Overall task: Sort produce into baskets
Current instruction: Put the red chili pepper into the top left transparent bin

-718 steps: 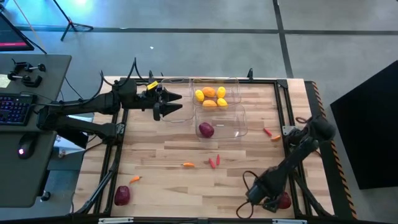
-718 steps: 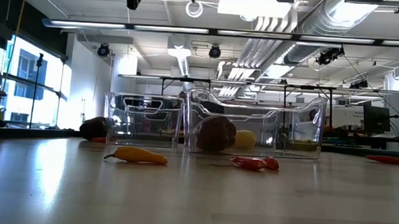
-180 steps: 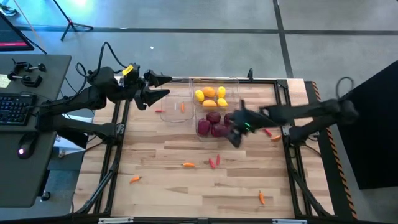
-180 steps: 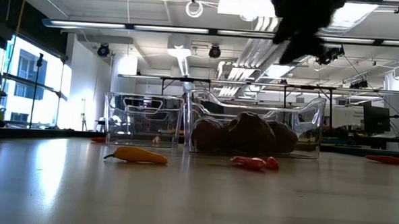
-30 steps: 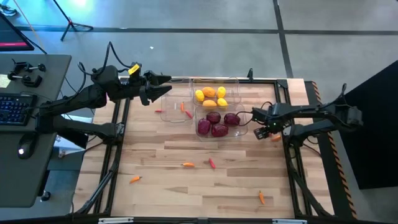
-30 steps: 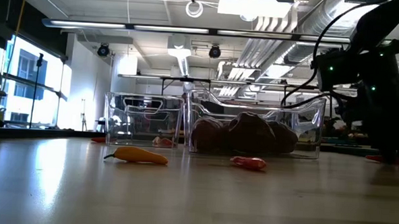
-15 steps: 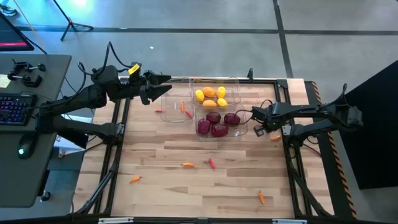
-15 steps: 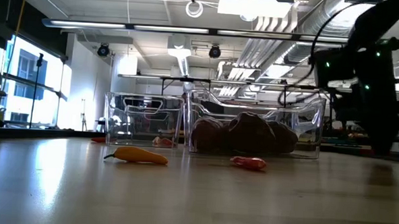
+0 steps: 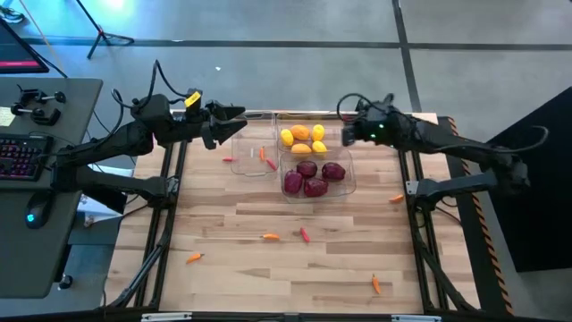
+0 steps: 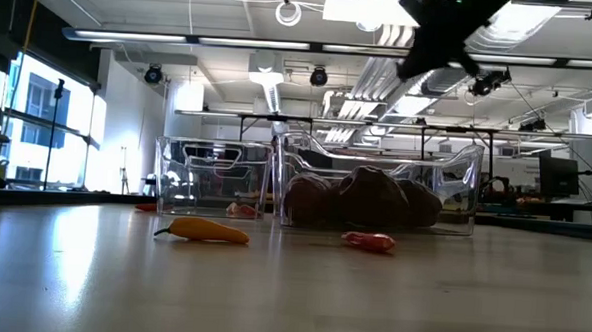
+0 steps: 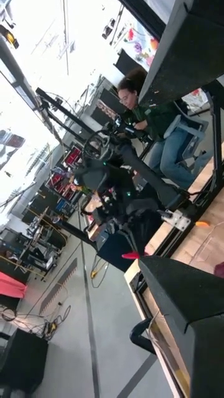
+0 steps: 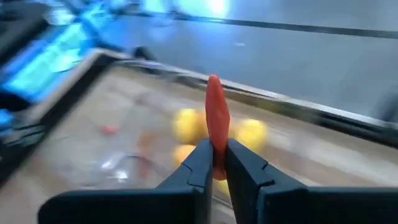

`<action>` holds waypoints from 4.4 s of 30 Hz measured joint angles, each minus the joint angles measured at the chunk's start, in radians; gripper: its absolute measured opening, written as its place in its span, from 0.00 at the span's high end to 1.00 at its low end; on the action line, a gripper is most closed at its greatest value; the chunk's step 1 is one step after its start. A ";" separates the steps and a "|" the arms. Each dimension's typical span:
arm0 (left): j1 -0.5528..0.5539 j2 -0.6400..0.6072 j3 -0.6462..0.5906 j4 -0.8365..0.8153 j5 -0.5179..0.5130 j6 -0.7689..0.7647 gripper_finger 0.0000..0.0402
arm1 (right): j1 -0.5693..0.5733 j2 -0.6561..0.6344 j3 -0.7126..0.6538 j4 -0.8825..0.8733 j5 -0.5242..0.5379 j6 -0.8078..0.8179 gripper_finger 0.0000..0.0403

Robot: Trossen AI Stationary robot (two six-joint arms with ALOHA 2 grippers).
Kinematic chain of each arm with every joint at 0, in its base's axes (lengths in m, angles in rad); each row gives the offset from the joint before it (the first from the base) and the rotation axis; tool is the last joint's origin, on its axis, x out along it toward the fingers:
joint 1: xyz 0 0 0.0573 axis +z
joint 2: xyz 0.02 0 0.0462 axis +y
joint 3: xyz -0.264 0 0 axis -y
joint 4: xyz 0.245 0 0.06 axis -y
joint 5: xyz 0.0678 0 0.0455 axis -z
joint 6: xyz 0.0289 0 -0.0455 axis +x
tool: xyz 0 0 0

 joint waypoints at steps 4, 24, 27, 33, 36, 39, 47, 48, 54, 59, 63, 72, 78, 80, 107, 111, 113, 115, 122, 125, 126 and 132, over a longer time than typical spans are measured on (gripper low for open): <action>0.000 0.000 0.000 -0.002 0.000 -0.001 0.01 | 0.030 0.147 -0.002 0.157 -0.107 0.032 0.93; 0.000 0.000 0.000 -0.003 0.000 0.042 0.01 | 0.073 0.822 0.379 0.672 -0.511 -0.009 0.62; 0.000 -0.001 0.000 -0.003 0.027 0.050 0.01 | 0.058 0.829 0.430 0.599 -0.518 -0.071 0.50; 0.001 -0.055 0.001 -0.156 -0.009 0.079 0.01 | -0.027 0.722 0.486 0.384 -0.524 -0.228 0.41; 0.002 -0.082 0.000 -0.263 -0.071 0.084 0.01 | -0.075 0.635 0.473 0.290 -0.499 -0.295 0.40; 0.001 -0.098 0.002 -0.386 -0.076 0.085 0.01 | -0.100 0.538 0.418 0.225 -0.490 -0.330 0.40; -0.004 0.004 -0.002 -1.095 -0.263 0.027 0.01 | -0.077 0.249 0.101 0.203 -0.476 -0.242 0.40; 0.011 0.023 -0.002 -1.119 -0.262 0.062 0.01 | -0.069 0.221 0.063 0.209 -0.482 -0.220 0.40; 0.140 0.114 -0.087 -1.040 -0.055 0.423 0.01 | -0.041 0.115 -0.097 0.293 -0.452 -0.094 0.40; 0.273 0.119 -0.316 -0.914 0.073 0.518 0.01 | -0.019 0.099 -0.128 0.308 -0.456 -0.023 0.40; 0.335 0.128 -0.391 -0.822 0.129 0.552 0.01 | 0.009 0.099 -0.128 0.351 -0.438 -0.018 0.40; 0.376 0.144 -0.379 -0.676 0.055 0.602 0.01 | 0.022 0.099 -0.128 0.471 -0.410 0.015 0.40; 0.421 0.218 -0.380 -0.725 0.030 0.713 0.01 | 0.023 0.099 -0.128 0.469 -0.410 0.020 0.40; 0.431 0.252 -0.380 -0.711 0.030 0.768 0.01 | 0.023 0.099 -0.128 0.469 -0.410 0.020 0.40; 0.451 0.540 -0.380 -0.480 -0.034 1.033 0.01 | 0.076 0.100 -0.127 0.468 -0.315 0.045 0.40; 0.451 0.555 -0.380 -0.466 -0.038 1.066 0.01 | 0.076 0.100 -0.127 0.468 -0.315 0.045 0.40; 0.451 0.565 -0.380 -0.467 -0.050 1.091 0.01 | 0.076 0.100 -0.127 0.467 -0.316 0.045 0.40; 0.451 0.574 -0.380 -0.468 -0.053 1.111 0.01 | 0.076 0.100 -0.127 0.467 -0.316 0.045 0.40; 0.451 0.595 -0.376 -0.472 -0.040 1.131 0.02 | 0.076 0.100 -0.127 0.467 -0.307 0.045 0.40; 0.455 0.595 -0.378 -0.474 -0.009 1.128 0.04 | 0.077 0.100 -0.127 0.467 -0.307 0.045 0.40; 0.460 0.595 -0.378 -0.474 0.008 1.127 0.06 | 0.077 0.100 -0.127 0.467 -0.307 0.045 0.40; 0.465 0.596 -0.380 -0.478 0.036 1.106 0.24 | 0.077 0.100 -0.127 0.464 -0.307 0.045 0.40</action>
